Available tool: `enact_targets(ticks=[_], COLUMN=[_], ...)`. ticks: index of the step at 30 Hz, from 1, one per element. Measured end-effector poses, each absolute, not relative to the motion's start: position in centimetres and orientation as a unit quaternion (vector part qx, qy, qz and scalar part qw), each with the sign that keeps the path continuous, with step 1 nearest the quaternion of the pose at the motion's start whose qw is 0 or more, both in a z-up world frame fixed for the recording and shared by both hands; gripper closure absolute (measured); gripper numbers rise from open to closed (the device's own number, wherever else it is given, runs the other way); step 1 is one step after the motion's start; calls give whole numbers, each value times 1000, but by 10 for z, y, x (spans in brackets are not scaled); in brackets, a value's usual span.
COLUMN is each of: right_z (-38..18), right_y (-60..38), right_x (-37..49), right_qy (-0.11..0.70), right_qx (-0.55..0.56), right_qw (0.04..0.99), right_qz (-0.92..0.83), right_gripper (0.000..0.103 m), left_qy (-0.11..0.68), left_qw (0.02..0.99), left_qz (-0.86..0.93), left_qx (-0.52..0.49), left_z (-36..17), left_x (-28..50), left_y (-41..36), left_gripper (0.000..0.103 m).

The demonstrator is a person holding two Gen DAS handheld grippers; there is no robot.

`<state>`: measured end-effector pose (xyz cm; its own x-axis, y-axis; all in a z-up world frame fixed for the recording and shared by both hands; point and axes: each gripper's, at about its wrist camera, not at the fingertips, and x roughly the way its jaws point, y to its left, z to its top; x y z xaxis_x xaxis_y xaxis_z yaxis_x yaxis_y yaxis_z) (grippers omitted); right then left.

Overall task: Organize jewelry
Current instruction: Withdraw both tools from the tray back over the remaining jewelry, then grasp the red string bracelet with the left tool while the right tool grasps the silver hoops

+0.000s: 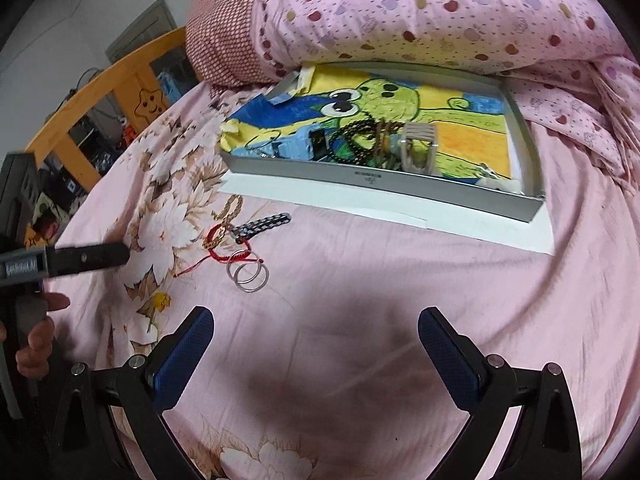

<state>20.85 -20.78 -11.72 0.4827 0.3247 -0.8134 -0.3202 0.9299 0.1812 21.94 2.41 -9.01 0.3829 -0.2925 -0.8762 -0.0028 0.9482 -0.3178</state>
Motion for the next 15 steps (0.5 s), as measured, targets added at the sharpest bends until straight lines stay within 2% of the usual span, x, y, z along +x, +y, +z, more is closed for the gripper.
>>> enact_targets(ticks=[6,11,12,14,15], right_z=[-123,-133,-135,-136,-137], right_y=[-187,-185,-184,-184,-183], right_x=[214,223,224,226,227], right_qy=[452,459,460,462,465], right_qx=[-99,-111,-111,-106,-102], right_qw=[860,848,847,843,839], right_qz=[214,240,244,255,264], right_gripper=[0,1,2,15,17], left_qy=[543,544,544,543,542], left_qw=[815,814,815,819,822], left_qz=[-112,-131,-134,-137,-137], left_qx=[-167,-155,-151,-125,-111], left_z=[-91,-92,-92,-92,-93], left_x=[234,239,238,239,239], left_y=[24,18,16,10,7], left_gripper=[4,4,4,4,8])
